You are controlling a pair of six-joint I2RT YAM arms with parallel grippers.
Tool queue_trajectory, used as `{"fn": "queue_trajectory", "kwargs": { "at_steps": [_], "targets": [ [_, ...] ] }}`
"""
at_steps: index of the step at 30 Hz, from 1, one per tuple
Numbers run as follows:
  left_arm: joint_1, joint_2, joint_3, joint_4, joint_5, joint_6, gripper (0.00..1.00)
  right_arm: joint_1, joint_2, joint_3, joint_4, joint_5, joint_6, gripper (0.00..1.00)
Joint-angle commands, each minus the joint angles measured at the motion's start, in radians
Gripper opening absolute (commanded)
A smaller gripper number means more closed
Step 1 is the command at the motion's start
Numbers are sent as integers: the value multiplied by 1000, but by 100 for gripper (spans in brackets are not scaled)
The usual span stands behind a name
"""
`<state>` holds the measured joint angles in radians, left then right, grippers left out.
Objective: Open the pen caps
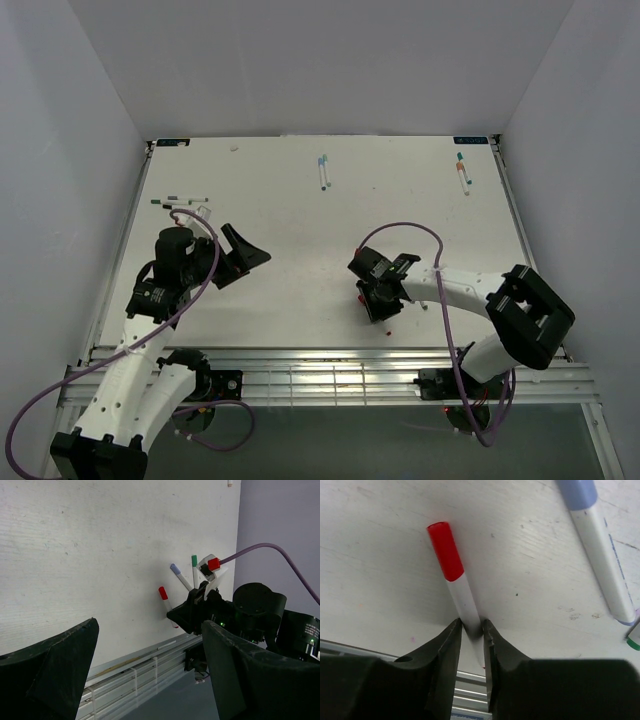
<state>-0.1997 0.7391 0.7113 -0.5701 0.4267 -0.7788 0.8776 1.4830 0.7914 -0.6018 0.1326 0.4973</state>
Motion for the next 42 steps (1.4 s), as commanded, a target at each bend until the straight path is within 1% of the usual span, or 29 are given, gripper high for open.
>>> {"fn": "queue_trajectory", "kwargs": {
  "at_steps": [1,3,4,5,7,9,10,11,12,14,15,17,21,22,23,27,32,37,38,39,42],
  "targets": [
    [3,-3,-3,-14,0,-8,94,58,107,-8,60,19,24,27],
    [3,-9,-13,-14,-2,-19,94,83,137,28,72,27,20,18],
    [3,-15,-16,-14,-3,-22,94,90,164,43,76,38,15,8],
    [5,-15,-21,-14,0,-23,94,96,180,58,76,42,12,8],
    [3,-14,-35,-14,15,-25,94,113,213,118,65,70,3,8],
    [3,-1,-49,1,36,-28,93,144,208,161,68,110,-14,8],
    [5,3,-73,19,55,-34,93,156,195,190,80,114,-17,8],
    [3,9,-87,39,105,-40,93,178,180,196,98,113,-19,8],
    [3,11,-102,96,133,-45,90,184,139,195,124,72,-19,8],
    [3,13,-154,160,205,-79,86,189,97,155,244,-11,-8,8],
    [5,13,-170,226,221,-91,80,189,53,131,294,-101,-2,8],
    [2,14,-208,280,244,-114,76,189,17,70,415,-158,17,8],
    [-7,63,-237,346,247,-126,76,189,-45,25,568,-293,49,8],
    [-12,69,-240,354,244,-129,76,189,-55,20,589,-313,56,8],
    [-21,77,-243,360,241,-131,76,189,-64,17,652,-327,66,8],
    [-35,97,-246,389,222,-138,76,187,-66,38,727,-396,99,8],
    [-46,89,-257,398,205,-143,74,187,-43,74,769,-433,139,8],
    [-49,82,-273,400,188,-145,68,189,-17,97,806,-467,159,8],
    [-50,83,-274,400,187,-145,65,187,-12,98,818,-472,171,8],
    [-50,86,-274,398,188,-143,61,187,-4,98,827,-482,178,8],
    [-53,86,-273,398,192,-139,57,185,16,112,849,-490,196,8]
  ]
}}
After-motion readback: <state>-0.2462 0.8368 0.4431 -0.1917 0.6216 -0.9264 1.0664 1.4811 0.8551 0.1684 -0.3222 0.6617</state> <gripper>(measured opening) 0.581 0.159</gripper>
